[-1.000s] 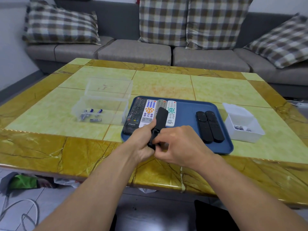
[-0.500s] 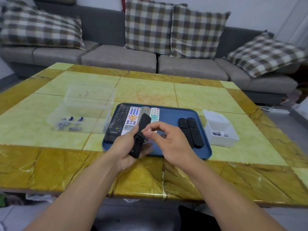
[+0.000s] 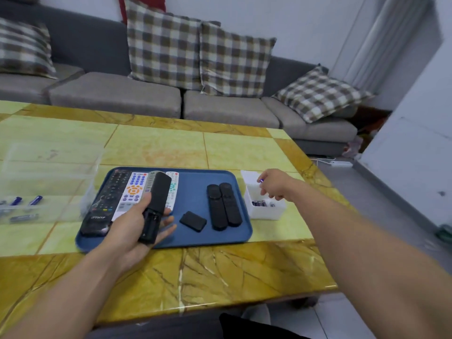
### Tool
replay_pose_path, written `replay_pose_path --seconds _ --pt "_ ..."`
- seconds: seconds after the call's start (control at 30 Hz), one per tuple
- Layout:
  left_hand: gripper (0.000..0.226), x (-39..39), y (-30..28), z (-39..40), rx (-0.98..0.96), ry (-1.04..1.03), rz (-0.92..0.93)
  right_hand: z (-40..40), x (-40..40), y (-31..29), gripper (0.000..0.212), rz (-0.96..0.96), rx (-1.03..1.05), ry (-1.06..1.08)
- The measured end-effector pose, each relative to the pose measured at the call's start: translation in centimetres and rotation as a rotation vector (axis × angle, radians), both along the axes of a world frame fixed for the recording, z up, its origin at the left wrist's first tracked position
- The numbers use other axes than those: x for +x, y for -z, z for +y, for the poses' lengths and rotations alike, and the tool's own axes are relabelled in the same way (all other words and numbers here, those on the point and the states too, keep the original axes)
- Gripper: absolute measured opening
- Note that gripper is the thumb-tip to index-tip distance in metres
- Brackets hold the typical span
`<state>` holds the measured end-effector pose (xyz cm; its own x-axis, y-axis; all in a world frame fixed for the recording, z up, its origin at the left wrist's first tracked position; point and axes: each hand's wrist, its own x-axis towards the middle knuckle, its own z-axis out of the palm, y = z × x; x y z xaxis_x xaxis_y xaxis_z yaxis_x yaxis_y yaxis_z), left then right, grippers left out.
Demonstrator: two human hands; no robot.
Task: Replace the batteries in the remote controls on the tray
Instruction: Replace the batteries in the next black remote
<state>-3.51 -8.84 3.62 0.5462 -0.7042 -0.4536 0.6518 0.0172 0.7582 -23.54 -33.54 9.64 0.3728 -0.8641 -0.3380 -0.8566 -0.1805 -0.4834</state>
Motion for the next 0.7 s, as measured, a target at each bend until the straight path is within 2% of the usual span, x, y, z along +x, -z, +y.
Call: replay_pose_path --seconds 0.07,0.13,0.27,0.4,0.5,0.6,0.7 --pt "0.041 0.2 0.2 -0.2 0.009 -0.001 -0.01 -0.7 0.2 0.8 0.002 0.167 -0.048 -0.036" --pt "0.04 0.4 0.3 -0.2 0.019 -0.006 -0.013 -1.0 0.5 1.3 0.014 0.21 -0.096 -0.029" --pt "0.039 0.3 0.2 -0.3 0.037 0.001 -0.034 -0.9 1.1 0.9 0.025 0.211 -0.126 -0.033" --pt "0.036 0.2 -0.1 -0.2 0.067 -0.006 -0.041 -0.3 1.3 0.9 0.034 0.371 -0.021 -0.053" --pt "0.035 0.0 -0.2 -0.1 0.074 0.005 -0.052 0.7 1.4 0.8 0.03 0.51 0.03 -0.124" --pt "0.035 -0.2 -0.4 0.1 0.079 0.015 -0.052 0.6 1.3 0.8 0.022 0.488 0.029 -0.145" --pt "0.035 -0.1 -0.3 0.2 0.08 0.014 -0.049 0.4 1.0 0.6 0.019 0.414 0.118 -0.148"
